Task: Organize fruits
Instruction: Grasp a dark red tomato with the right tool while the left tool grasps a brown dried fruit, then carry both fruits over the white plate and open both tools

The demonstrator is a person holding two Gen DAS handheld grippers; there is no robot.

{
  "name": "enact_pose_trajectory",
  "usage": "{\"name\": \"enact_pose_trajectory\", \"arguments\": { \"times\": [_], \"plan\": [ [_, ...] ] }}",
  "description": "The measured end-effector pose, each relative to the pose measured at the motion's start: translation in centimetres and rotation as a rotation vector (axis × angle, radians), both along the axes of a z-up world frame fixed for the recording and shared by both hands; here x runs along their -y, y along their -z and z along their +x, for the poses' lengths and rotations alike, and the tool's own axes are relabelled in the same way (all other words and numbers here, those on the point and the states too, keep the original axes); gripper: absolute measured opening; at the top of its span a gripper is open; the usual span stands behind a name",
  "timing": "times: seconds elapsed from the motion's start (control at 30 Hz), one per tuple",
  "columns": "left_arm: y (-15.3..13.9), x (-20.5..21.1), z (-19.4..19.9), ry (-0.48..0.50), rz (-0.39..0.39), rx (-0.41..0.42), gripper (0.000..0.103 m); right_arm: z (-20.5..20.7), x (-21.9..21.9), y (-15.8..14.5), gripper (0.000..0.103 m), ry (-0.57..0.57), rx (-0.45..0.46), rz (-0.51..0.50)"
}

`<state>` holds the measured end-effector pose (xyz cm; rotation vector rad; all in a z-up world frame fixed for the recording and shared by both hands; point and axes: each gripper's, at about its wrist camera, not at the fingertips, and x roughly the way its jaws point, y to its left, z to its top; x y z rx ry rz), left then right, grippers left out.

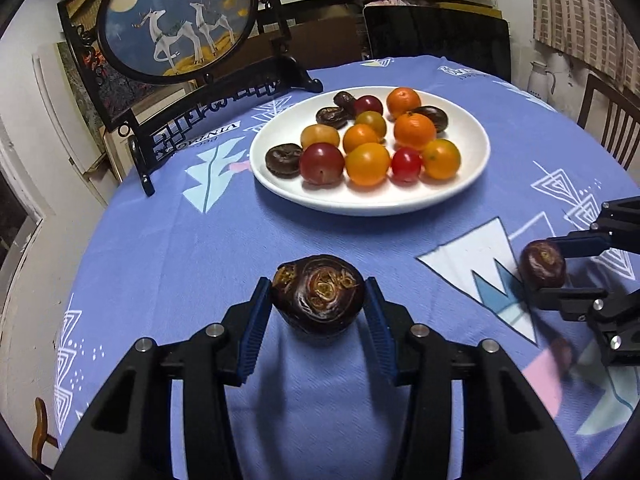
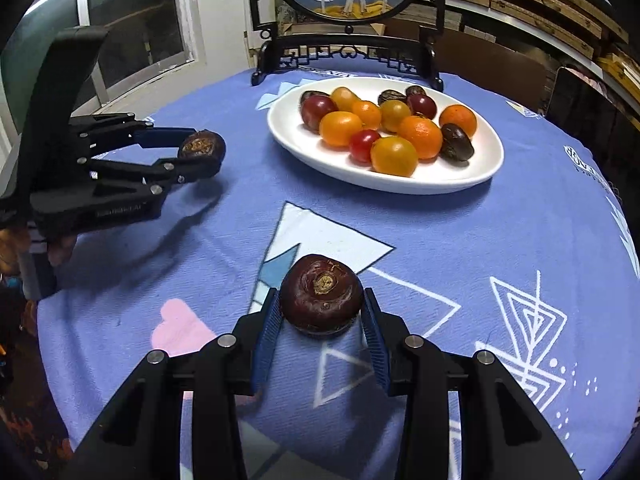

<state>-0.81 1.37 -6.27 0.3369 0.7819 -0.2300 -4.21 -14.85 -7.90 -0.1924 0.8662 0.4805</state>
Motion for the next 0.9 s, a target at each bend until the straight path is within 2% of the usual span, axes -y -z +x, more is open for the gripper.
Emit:
{"name": "enact_pose_trajectory", "arguments": {
  "times": [0.47, 0.7, 0.9],
  "plan": [
    [-0.5, 2.3, -0.9, 0.013, 0.022, 0.006, 0.046, -0.4, 0.6, 0.0, 0.041, -0.009, -0.003, 0.02],
    [-0.7, 3.3, 0.2, 0.011, 0.027, 0.008, 0.046, 0.5, 1.4, -0.3, 0.041, -0.007, 0.001, 0.033],
    [-1.8, 3.1, 2.2, -0.017, 0.013, 0.025, 0.046, 2.0, 2.7, -1.9, 0.041, 0.017, 0.039, 0.059]
  ]
}}
